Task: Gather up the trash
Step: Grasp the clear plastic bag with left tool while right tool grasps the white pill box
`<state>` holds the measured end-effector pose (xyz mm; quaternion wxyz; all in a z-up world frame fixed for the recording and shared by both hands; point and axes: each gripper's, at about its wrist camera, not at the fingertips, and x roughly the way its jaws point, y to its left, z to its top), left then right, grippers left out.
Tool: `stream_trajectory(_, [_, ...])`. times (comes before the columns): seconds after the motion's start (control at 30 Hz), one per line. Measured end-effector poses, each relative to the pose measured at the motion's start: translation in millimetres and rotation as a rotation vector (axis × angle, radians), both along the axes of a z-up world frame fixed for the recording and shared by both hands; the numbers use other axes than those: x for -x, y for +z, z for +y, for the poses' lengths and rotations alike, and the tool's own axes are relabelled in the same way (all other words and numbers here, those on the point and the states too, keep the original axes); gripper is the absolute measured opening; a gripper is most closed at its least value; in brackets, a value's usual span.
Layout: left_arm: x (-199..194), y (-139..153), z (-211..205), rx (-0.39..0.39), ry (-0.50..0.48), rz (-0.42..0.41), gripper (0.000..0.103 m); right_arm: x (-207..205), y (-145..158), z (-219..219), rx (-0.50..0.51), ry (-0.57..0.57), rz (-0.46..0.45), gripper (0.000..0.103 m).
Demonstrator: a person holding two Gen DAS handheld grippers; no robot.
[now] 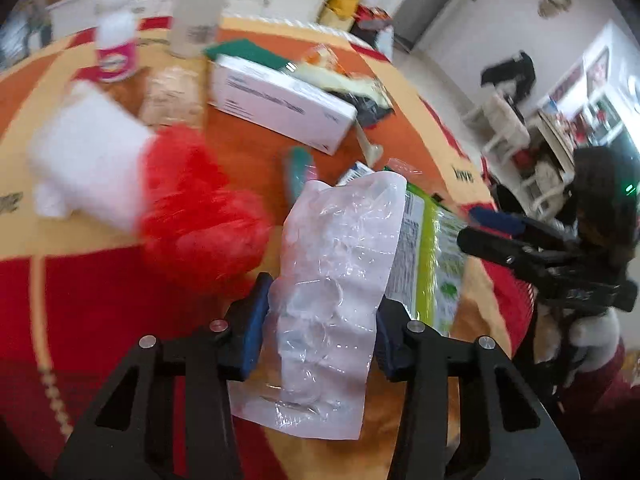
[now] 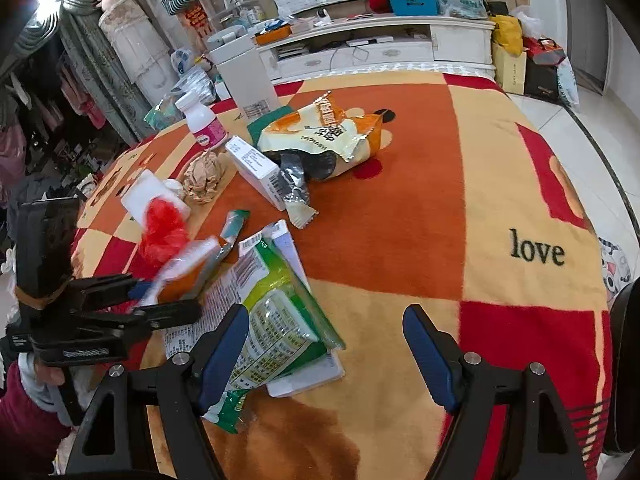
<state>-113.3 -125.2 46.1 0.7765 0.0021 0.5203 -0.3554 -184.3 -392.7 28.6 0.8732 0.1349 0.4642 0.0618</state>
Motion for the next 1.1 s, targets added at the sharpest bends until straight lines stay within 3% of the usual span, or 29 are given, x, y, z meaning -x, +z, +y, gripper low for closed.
stream_trajectory(0.27, [13, 32, 38, -0.002, 0.113, -0.075, 0.043, 8, 2, 27, -0.04, 0.08, 0.01, 0.078])
stream_trajectory(0.67, [27, 49, 72, 0.032, 0.17, -0.104, 0.043, 5, 5, 52, -0.045, 0.091, 0.053, 0.079])
stream_trajectory(0.9, [26, 43, 87, 0.005, 0.208, -0.114, 0.043, 15, 2, 67, -0.058, 0.132, 0.104, 0.08])
stream_trajectory(1.1, [21, 26, 67, -0.022, 0.183, -0.109, 0.043, 13, -8, 67, -0.053, 0.133, 0.135, 0.08])
